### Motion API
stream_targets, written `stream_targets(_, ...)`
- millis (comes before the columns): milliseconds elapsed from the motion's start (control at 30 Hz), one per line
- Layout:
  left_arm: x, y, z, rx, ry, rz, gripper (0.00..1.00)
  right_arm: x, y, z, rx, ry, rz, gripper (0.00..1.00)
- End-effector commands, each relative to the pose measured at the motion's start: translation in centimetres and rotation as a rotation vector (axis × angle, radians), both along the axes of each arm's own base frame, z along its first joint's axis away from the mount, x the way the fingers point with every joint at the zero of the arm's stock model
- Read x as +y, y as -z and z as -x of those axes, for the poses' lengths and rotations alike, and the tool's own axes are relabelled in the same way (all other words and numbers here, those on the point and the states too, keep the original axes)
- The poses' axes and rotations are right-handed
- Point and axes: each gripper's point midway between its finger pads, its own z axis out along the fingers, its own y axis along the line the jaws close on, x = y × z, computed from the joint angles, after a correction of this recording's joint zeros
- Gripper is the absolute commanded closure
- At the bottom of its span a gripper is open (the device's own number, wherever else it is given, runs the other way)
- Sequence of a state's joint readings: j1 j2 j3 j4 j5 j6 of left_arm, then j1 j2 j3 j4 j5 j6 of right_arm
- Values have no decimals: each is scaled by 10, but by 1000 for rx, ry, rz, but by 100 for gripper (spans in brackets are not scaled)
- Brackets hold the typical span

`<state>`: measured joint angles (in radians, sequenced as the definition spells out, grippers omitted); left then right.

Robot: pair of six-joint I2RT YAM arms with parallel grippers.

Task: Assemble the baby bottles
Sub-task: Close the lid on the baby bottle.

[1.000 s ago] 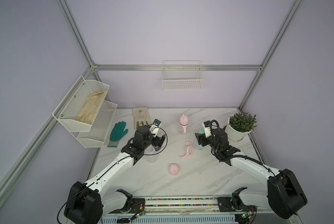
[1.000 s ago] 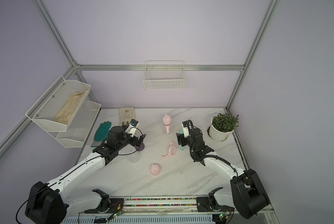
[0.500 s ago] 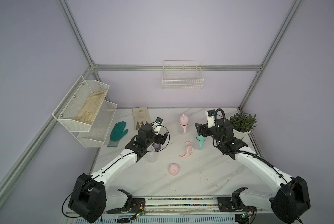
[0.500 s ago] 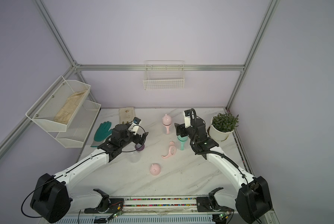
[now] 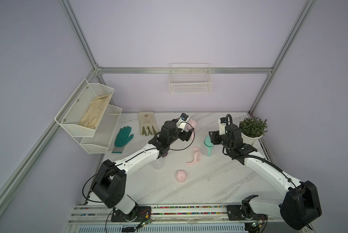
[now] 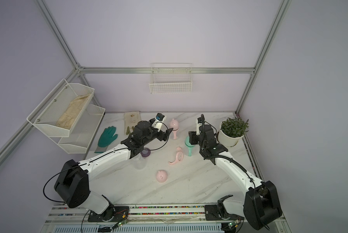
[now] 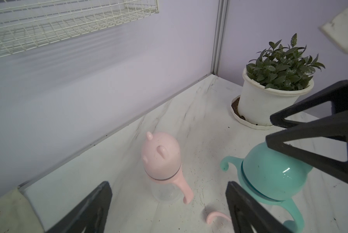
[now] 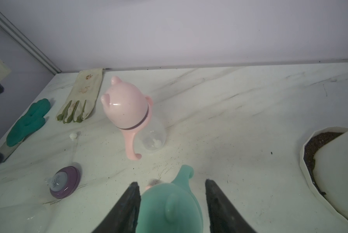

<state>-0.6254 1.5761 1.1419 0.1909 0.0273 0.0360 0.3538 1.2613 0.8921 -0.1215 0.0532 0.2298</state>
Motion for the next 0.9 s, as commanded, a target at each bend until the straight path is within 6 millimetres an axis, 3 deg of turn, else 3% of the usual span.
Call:
stream_targets(0, -29, -35, 1, -57, 87, 119, 14, 0, -14, 0, -46, -19, -69, 46)
stream_targets(233, -56, -21, 4, -60, 119, 94, 14, -1, -10, 2, -51, -38, -102, 49)
stream_targets(600, -91, -3, 3, -41, 159, 77, 16, 1, 23, 4, 10, -42, -116, 68)
stream_targets(867, -109, 17, 5, 4, 172, 68, 23, -3, 49, 10, 77, -21, -105, 69)
